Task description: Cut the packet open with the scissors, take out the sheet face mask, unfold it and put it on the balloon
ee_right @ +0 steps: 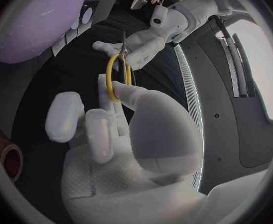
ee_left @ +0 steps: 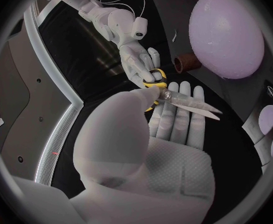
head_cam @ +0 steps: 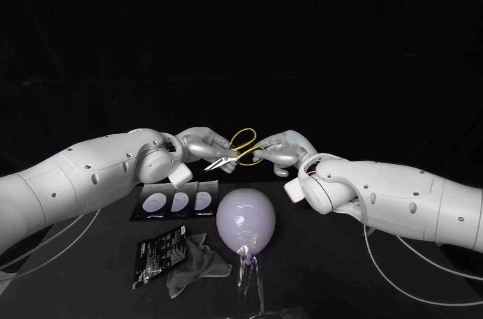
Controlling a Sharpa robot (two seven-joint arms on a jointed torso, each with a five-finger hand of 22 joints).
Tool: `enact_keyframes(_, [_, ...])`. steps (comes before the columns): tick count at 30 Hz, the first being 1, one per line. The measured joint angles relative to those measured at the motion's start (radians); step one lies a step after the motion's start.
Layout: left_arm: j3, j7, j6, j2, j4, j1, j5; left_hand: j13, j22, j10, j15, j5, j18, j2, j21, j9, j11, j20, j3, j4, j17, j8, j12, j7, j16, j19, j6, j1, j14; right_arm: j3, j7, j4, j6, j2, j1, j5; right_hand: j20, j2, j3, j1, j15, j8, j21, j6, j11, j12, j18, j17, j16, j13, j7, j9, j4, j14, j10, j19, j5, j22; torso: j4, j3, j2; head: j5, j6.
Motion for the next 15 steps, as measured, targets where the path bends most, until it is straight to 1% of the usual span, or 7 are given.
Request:
enact_keyframes(3, [0.0, 0.007, -0.03, -0.001, -0.005, 0.0, 0.012, 0.0, -0.026, -0.112, 0.036, -0.006, -0.015, -0.054, -0.047, -0.018, 0.034, 0.015, -0.06, 0.023, -0.022, -0.036, 0.001, -0.007, -0.023, -0.055, -0.064, -0.046, -0.101, 0.0, 0.0, -0.014, -0.016, -0.001, 0.004, 0.006, 0.0, -0.004, 0.011, -0.004, 0.0, 0.003, 0.003, -0.002, 0.0, 0.0, 0.0, -0.001, 0.0, 0.001, -0.001, 0.006, -0.008, 0.0, 0.0, 0.0, -0.002, 0.0, 0.0, -0.0004, 0.0, -0.002, 0.0])
enact_keyframes(4, [0.0, 0.01, -0.04, 0.0, -0.006, 0.0, 0.015, 0.001, -0.032, -0.139, 0.044, -0.006, -0.015, -0.062, -0.058, -0.023, 0.042, 0.016, -0.082, 0.029, -0.03, -0.044, 0.002, -0.012, -0.023, -0.066, -0.081, -0.055, -0.129, 0.001, 0.0, -0.018, -0.02, 0.0, 0.004, 0.007, 0.0, -0.005, 0.011, -0.005, 0.0, 0.003, 0.003, -0.002, 0.002, 0.0, 0.0, -0.001, 0.0, 0.001, -0.001, 0.006, -0.008, 0.0, 0.002, 0.0, -0.002, 0.0, 0.0002, -0.0006, 0.0, -0.003, 0.001])
enact_keyframes(6, [0.0, 0.015, -0.06, 0.0, -0.008, 0.0, 0.021, 0.003, -0.044, -0.176, 0.057, -0.006, -0.041, -0.067, -0.089, -0.031, 0.051, 0.017, -0.143, 0.044, -0.043, -0.055, 0.002, -0.017, -0.023, -0.117, -0.106, -0.06, -0.177, 0.001, 0.0, -0.028, -0.028, 0.003, 0.004, 0.01, 0.0, -0.001, 0.012, -0.009, 0.0, 0.005, 0.007, -0.003, 0.003, 0.0, 0.0, -0.001, 0.0, 0.003, -0.001, 0.008, -0.01, 0.0, 0.003, 0.0, -0.002, 0.0, 0.0005, -0.0007, 0.0, -0.006, 0.002])
enact_keyframes(8, [0.0, 0.021, -0.084, 0.0, -0.011, 0.0, 0.027, 0.003, -0.052, -0.208, 0.067, -0.006, -0.048, -0.066, -0.121, -0.037, 0.062, 0.017, -0.232, 0.061, -0.055, -0.058, 0.003, -0.021, -0.022, -0.178, -0.122, -0.058, -0.211, 0.001, 0.0, -0.04, -0.036, 0.007, 0.004, 0.013, 0.0, -0.001, 0.014, -0.009, 0.0, 0.008, 0.007, -0.004, 0.003, 0.0, -0.001, -0.001, 0.0, 0.004, 0.0, 0.011, -0.011, 0.0, 0.004, 0.0, -0.002, 0.0, 0.001, -0.0006, 0.0, -0.007, 0.003])
enact_keyframes(9, [0.0, 0.024, -0.094, 0.001, -0.012, 0.0, 0.029, 0.005, -0.053, -0.229, 0.072, -0.006, -0.07, -0.015, -0.14, -0.041, 0.071, 0.015, -0.384, 0.095, -0.066, -0.058, 0.009, -0.022, -0.014, -0.212, -0.13, -0.004, -0.235, 0.001, 0.0, -0.047, -0.039, 0.009, 0.005, 0.014, 0.0, -0.001, 0.014, -0.009, 0.0, 0.008, 0.009, -0.004, 0.003, 0.0, -0.001, -0.001, 0.0, 0.005, 0.0, 0.013, -0.011, 0.0, 0.004, 0.0, -0.002, 0.0, 0.0012, -0.0006, 0.0, -0.008, 0.004])
enact_keyframes(11, [0.0, 0.029, -0.117, 0.001, -0.019, 0.0, 0.033, 0.005, -0.058, -0.241, 0.078, -0.006, -0.077, 0.002, -0.162, -0.045, 0.073, 0.017, -0.512, 0.118, -0.077, -0.058, 0.012, -0.022, -0.01, -0.26, -0.13, 0.026, -0.257, 0.002, 0.0, -0.066, -0.044, 0.012, 0.008, 0.016, 0.0, -0.004, 0.014, -0.012, 0.0, 0.008, 0.011, -0.004, 0.003, 0.0, -0.006, -0.001, 0.0, 0.005, 0.0, 0.014, -0.011, 0.0, 0.004, 0.0, -0.002, 0.0, 0.0014, -0.0011, 0.0, -0.009, 0.005])
enact_keyframes(15, [-0.001, 0.04, -0.158, 0.003, -0.034, 0.0, 0.043, 0.005, -0.062, -0.242, 0.086, -0.006, -0.077, 0.0, -0.182, -0.049, 0.075, 0.02, -0.605, 0.126, -0.091, -0.058, 0.017, -0.022, -0.01, -0.306, -0.13, 0.024, -0.292, 0.003, -0.001, -0.105, -0.047, 0.019, 0.016, 0.016, -0.004, -0.01, 0.029, -0.019, 0.0, 0.014, 0.014, -0.005, 0.001, 0.0, -0.007, 0.001, 0.0, 0.005, 0.001, 0.015, -0.026, 0.0, 0.006, 0.004, -0.004, -0.001, 0.0011, -0.0012, 0.001, -0.012, 0.005])
